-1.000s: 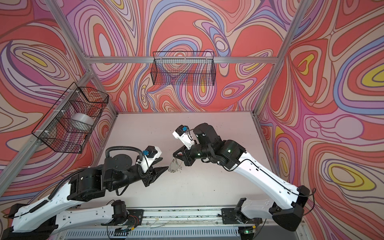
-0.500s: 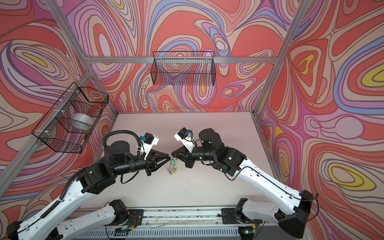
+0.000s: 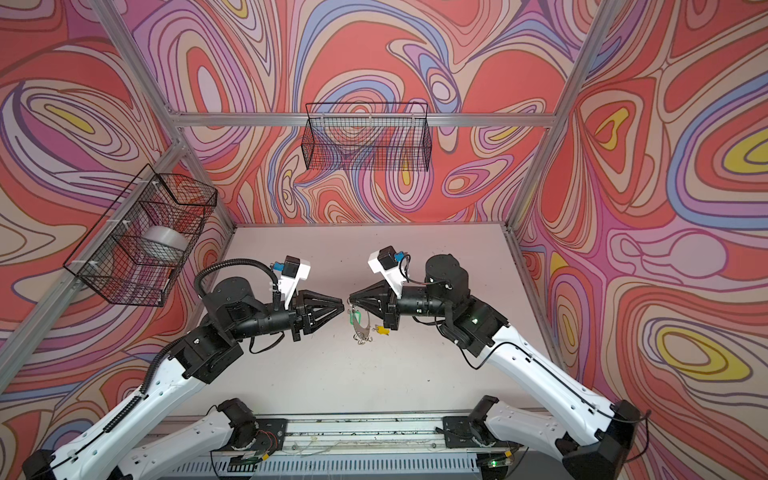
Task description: Remove the keys from the keyring
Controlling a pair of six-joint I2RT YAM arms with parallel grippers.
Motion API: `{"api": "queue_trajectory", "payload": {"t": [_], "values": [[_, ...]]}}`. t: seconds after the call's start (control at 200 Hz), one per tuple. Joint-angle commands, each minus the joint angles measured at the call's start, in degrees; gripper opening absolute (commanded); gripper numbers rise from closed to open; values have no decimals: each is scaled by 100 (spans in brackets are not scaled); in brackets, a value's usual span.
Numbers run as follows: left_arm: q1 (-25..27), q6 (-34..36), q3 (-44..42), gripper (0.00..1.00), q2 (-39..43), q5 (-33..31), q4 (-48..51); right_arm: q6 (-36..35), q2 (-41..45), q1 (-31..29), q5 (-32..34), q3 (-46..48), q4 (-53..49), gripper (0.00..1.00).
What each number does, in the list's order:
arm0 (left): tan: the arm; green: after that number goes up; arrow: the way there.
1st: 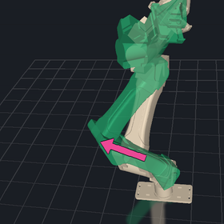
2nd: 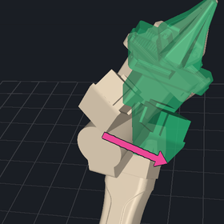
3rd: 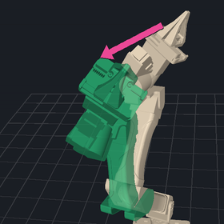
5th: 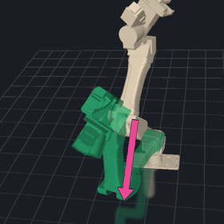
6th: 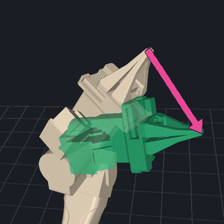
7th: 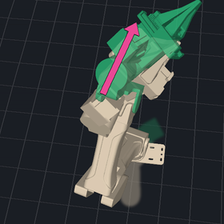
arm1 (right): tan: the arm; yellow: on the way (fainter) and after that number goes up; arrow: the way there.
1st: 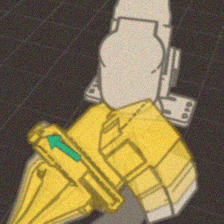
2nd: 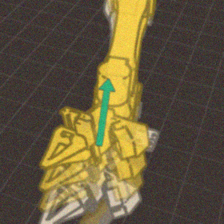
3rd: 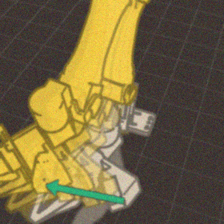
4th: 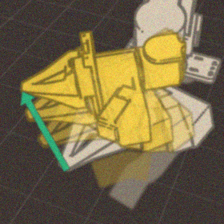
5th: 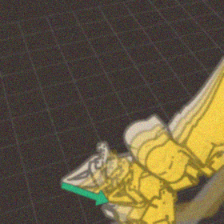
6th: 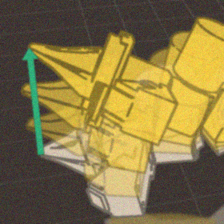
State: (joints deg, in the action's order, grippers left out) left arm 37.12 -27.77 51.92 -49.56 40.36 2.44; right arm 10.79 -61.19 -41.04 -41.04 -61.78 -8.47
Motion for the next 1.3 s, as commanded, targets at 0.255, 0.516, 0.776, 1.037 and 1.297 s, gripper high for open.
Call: {"api": "queue_trajectory", "payload": {"t": [0.255, 0.516, 0.776, 1.037, 1.297], "values": [[-22, -311, -134, 23, -142, 587, -747, 345, -87, 16, -177, 61, 622, 0], [-21, -259, -83, 20, -81, 492, -617, 374, -90, 17, -232, 96, 566, 0], [-23, -221, 4, 18, -93, 434, -494, 433, -52, 17, -279, 149, 575, 0], [-21, 28, 177, 14, -80, 382, -103, 466, -33, 17, -359, 135, 562, 0], [-54, 143, 318, 22, -65, 298, 133, 468, -36, 17, -423, 105, 510, 0]]}}
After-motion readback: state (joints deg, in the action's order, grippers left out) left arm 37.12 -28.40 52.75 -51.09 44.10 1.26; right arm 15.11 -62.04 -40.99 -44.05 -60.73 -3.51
